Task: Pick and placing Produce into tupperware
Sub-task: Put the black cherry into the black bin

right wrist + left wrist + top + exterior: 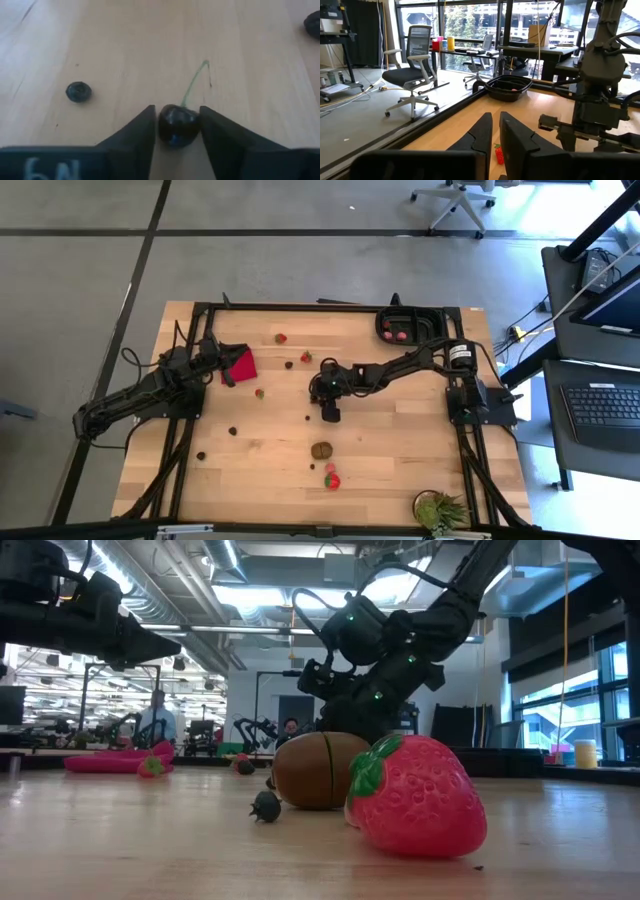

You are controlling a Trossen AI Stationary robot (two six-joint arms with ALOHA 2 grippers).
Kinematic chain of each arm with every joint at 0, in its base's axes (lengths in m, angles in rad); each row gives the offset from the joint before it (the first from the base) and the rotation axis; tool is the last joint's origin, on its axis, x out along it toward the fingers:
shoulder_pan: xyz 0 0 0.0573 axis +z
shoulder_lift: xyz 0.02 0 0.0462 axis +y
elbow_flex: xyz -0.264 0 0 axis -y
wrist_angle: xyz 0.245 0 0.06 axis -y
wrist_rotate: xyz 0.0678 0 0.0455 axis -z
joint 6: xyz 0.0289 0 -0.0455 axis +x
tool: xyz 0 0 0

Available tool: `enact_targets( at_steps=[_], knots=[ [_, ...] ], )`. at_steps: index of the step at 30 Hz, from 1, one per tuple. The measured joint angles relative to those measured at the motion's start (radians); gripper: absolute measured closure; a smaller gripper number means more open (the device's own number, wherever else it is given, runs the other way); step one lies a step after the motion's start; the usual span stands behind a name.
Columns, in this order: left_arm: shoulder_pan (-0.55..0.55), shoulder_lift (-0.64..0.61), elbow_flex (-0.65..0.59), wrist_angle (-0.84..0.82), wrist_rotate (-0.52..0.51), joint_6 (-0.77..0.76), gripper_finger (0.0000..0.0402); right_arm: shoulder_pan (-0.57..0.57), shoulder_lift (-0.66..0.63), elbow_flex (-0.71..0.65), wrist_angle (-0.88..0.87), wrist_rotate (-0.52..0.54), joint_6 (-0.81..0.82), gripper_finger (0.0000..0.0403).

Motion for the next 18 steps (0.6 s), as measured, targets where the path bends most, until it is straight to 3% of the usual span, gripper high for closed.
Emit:
enact_targets(
  at_steps=[3,8,13,18],
  knots=[
    [0.000,0.000,0.000,0.000,0.000,0.000,0.0372,-0.001,-0.001,0.000,-0.004,0.003,0.000,0.0288],
    [0.000,0.000,0.000,0.000,0.000,0.000,0.0361,-0.004,-0.022,0.006,-0.057,0.015,0.021,0.0293],
    [0.000,0.000,0.000,0.000,0.000,0.000,0.0349,-0.041,-0.087,0.091,-0.340,0.108,0.089,0.0293],
    [0.000,0.000,0.000,0.000,0.000,0.000,0.0338,-0.107,-0.162,0.188,-0.601,0.110,0.206,0.0289]
  ],
)
